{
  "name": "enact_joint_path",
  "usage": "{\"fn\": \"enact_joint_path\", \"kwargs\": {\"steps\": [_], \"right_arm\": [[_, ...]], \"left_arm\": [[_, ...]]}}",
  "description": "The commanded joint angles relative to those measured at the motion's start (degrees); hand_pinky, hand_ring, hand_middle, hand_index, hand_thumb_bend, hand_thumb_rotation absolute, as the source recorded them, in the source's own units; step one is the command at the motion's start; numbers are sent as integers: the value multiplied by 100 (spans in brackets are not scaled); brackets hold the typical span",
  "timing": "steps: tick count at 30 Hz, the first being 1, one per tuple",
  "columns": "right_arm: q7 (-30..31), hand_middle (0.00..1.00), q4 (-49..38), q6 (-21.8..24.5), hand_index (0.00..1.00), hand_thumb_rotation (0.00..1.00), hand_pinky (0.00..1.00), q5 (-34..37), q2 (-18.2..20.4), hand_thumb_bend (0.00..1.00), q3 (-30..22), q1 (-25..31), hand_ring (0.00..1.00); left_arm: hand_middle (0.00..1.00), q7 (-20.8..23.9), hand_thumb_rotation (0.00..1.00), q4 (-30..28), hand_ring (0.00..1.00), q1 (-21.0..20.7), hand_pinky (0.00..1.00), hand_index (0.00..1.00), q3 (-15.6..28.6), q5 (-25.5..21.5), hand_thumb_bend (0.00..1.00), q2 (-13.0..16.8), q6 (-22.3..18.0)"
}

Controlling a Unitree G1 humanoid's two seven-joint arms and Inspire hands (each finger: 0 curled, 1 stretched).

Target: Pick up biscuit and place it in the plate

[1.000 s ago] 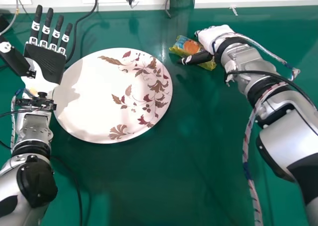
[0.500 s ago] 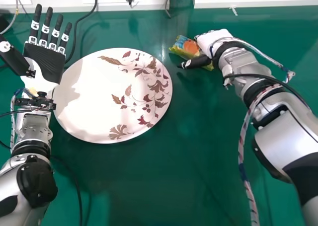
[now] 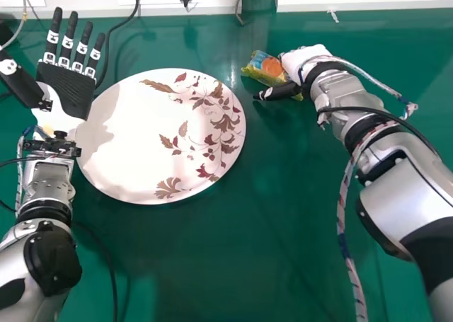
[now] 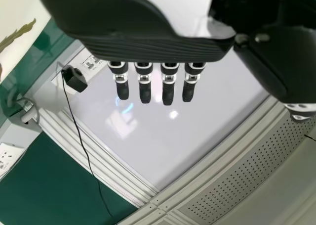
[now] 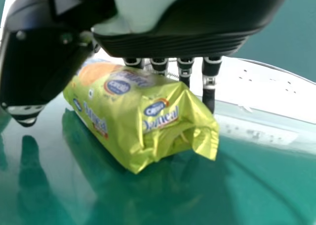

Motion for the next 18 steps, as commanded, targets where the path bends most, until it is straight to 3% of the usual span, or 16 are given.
{"fn": "enact_joint_path", "kwargs": {"steps": [1,11,18], "right_arm": [[3,100,69,51,100,37,69,1,30,100,42,38,84],[-52,100,89,128,100,31,61,-11,41,99,89,77,75],[-192,93,112,198,100,24,57,-43,50,95,172,128,68]], "left_arm": [[100,-53,68,-35,100,84,100,99,69,-102,100,47,45],[100,-25,66,-31,100,72,100,100,127,-134,100,55,163],[100,-8,66,-21,100,85,100,100,149,-197,100,88,339]]}}
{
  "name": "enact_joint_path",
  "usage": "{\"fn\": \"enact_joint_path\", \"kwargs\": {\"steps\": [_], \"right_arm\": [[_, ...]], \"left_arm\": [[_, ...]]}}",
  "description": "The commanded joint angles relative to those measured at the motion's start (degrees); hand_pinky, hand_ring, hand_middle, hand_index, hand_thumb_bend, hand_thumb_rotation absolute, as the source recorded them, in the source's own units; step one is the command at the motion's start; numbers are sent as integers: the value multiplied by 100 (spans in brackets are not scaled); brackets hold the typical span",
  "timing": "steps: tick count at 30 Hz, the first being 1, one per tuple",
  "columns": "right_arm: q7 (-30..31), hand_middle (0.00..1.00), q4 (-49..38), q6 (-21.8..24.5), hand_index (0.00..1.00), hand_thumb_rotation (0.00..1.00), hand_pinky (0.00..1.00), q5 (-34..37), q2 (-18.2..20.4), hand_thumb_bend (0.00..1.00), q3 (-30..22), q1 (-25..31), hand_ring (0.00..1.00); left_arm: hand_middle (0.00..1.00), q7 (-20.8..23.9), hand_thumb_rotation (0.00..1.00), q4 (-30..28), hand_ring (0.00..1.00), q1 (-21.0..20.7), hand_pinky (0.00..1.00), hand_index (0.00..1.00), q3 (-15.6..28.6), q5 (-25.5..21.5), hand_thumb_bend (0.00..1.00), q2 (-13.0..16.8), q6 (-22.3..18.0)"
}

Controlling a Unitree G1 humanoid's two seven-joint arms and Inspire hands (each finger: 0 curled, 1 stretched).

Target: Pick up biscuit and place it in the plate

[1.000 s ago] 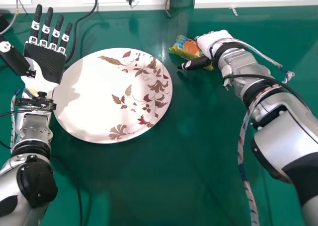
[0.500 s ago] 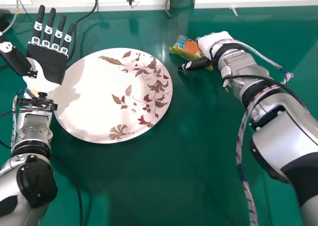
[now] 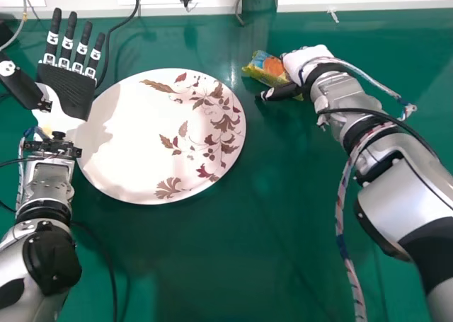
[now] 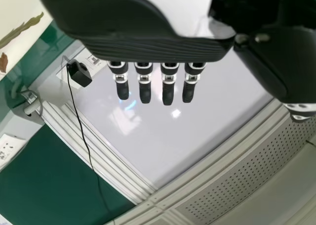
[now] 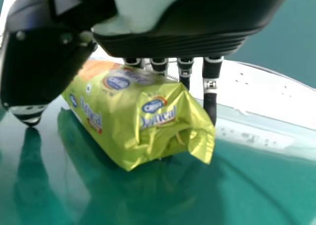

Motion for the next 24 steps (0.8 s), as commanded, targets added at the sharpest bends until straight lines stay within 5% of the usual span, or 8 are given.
{"fn": "enact_joint_path", "kwargs": {"steps": [1,12,24], "right_arm": [[-39,93,43,32,100,24,57,6,3,95,17,130,67],[-95,83,58,39,94,21,46,-22,-21,90,59,150,60],[-178,70,56,10,84,1,39,-1,-63,74,68,165,55]], "left_arm": [[100,-4,65,-19,100,91,100,100,32,-38,100,72,18],[100,50,66,-55,100,96,100,100,-2,-7,100,65,17],[100,157,65,-77,100,91,100,100,28,-26,100,13,-141]]}}
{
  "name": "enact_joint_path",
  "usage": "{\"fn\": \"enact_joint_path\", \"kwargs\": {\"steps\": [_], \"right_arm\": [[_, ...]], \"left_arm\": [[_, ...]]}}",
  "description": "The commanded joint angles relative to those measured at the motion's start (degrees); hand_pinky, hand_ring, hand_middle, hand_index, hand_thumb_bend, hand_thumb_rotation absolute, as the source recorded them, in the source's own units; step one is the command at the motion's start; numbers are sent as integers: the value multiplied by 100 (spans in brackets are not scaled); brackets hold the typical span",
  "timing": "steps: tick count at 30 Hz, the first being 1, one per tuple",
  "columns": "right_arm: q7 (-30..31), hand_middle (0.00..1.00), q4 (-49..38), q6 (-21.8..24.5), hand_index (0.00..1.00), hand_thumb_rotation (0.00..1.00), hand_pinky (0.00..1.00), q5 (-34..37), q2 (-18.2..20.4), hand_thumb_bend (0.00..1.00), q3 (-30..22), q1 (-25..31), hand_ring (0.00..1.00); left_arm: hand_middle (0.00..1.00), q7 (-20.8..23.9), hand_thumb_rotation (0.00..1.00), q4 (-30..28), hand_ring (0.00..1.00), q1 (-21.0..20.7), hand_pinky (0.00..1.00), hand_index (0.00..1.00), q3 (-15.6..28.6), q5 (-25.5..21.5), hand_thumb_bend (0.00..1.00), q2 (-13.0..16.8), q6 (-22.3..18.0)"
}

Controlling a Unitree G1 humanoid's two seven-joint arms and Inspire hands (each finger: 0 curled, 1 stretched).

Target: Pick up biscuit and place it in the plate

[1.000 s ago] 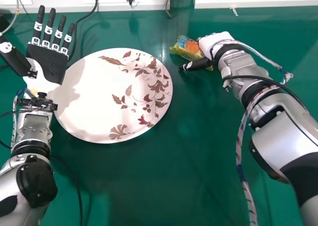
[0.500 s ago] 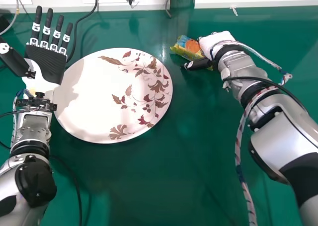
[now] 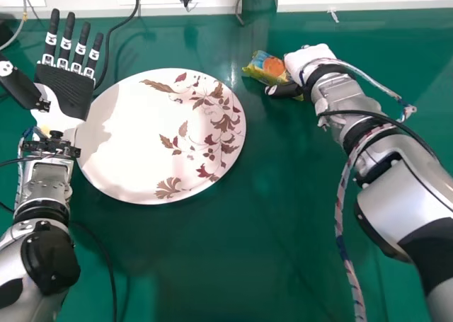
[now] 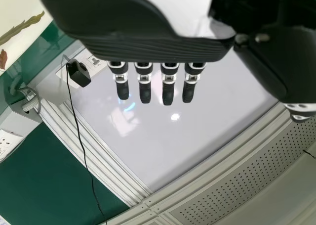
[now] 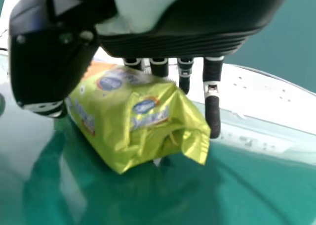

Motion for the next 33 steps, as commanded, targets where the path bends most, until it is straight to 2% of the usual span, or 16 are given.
{"fn": "enact_joint_path", "kwargs": {"steps": [1,4,8,9,10,12,15,17,19,23,25,30,33], "right_arm": [[-33,69,34,-8,83,1,38,-11,-54,73,30,141,55],[-36,67,36,-11,80,0,35,2,-58,73,21,139,52],[-38,64,35,-16,77,0,35,-15,-68,72,41,129,51],[-41,64,34,-22,77,0,35,-16,-71,61,43,127,49],[-49,64,34,-22,76,0,35,-26,-73,54,54,126,48],[-75,64,31,-29,75,0,35,-20,-78,49,51,128,47],[-107,63,28,-28,71,0,34,-3,-79,48,36,128,46],[-102,53,28,-27,69,0,33,-16,-81,50,51,120,46],[-118,51,26,-21,67,0,32,-28,-82,50,62,115,46],[-143,54,18,-23,60,0,30,7,-88,49,31,107,42],[-153,50,16,-23,58,0,27,-9,-92,50,48,100,44],[-127,46,2,-32,53,0,26,2,-94,50,42,64,45],[-112,48,-11,-52,53,0,25,67,-103,50,-20,47,42]], "left_arm": [[100,36,65,-55,99,91,100,100,25,-20,100,-8,-107],[100,1,66,-25,99,87,100,100,28,-25,100,-7,-195],[100,-124,66,22,99,68,100,100,76,-108,100,4,-87],[100,-163,66,13,99,69,100,100,78,-118,100,2,-68],[100,-227,66,14,99,69,100,100,78,-128,100,8,-39],[100,-300,67,16,99,69,100,100,76,-143,100,20,8],[100,-273,66,2,98,69,100,100,79,-131,100,8,-51],[100,-377,67,29,98,61,100,100,87,-143,100,31,-29],[100,-458,67,51,97,49,100,100,106,-160,100,33,-46],[100,-363,66,59,97,21,100,100,155,-187,100,21,-4],[100,-257,66,50,97,18,100,100,159,-163,100,24,-5],[100,-356,67,78,97,18,100,100,163,-139,100,55,14],[100,-379,67,89,98,15,100,100,166,-131,100,45,-34]]}}
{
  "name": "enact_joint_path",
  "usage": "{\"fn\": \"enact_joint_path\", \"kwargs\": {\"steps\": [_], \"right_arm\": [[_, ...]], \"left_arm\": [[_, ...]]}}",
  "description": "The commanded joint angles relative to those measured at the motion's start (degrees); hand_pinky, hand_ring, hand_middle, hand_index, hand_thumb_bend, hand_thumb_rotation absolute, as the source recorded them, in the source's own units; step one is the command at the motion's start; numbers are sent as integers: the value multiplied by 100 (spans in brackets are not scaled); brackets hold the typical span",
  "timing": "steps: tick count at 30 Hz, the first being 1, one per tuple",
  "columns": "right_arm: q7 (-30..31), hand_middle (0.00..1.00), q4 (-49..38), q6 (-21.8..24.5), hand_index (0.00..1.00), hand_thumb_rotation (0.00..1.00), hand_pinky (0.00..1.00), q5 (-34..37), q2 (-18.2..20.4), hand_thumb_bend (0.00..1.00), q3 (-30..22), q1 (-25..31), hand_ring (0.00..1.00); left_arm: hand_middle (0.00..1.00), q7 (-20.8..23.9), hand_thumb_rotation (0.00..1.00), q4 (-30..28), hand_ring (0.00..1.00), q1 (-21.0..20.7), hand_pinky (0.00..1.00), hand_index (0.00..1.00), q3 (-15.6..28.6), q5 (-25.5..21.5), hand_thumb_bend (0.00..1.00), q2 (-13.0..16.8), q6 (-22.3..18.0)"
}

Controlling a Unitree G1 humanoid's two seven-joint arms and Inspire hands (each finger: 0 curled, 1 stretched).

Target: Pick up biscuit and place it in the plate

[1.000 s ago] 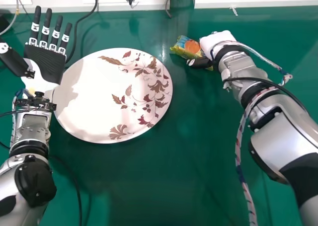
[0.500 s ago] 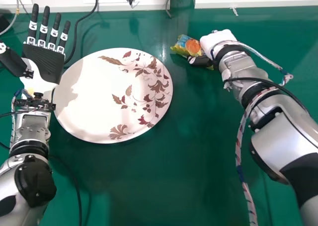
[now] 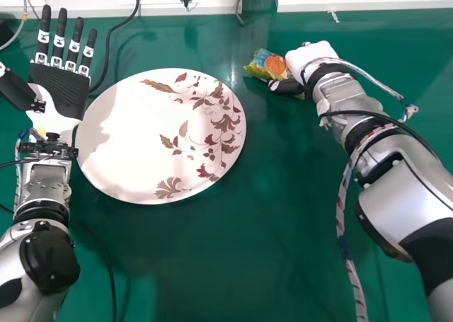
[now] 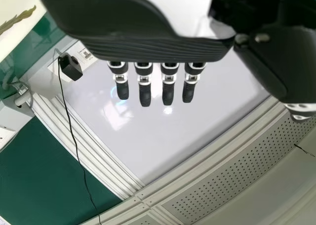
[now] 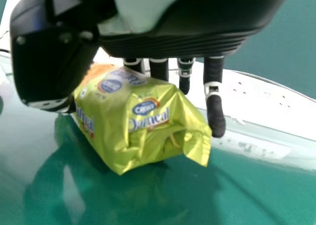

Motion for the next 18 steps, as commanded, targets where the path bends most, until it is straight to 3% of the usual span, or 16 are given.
{"fn": "enact_joint_path", "kwargs": {"steps": [1,12,15,18], "right_arm": [[22,49,-13,-35,54,0,25,69,-68,49,-60,35,41],[-26,49,-80,-52,55,0,24,199,-174,49,-238,-8,37],[-29,44,-102,-56,52,0,24,221,-205,50,-278,-22,44],[29,48,-124,-43,55,0,24,260,-221,49,-316,-55,37]], "left_arm": [[100,-67,67,47,98,16,100,100,48,-67,100,44,-22],[100,-33,64,87,98,8,100,100,22,-24,100,70,-1],[100,-56,64,106,97,4,100,100,3,-4,100,97,65],[100,-90,63,109,98,5,100,100,-7,-3,100,112,179]]}}
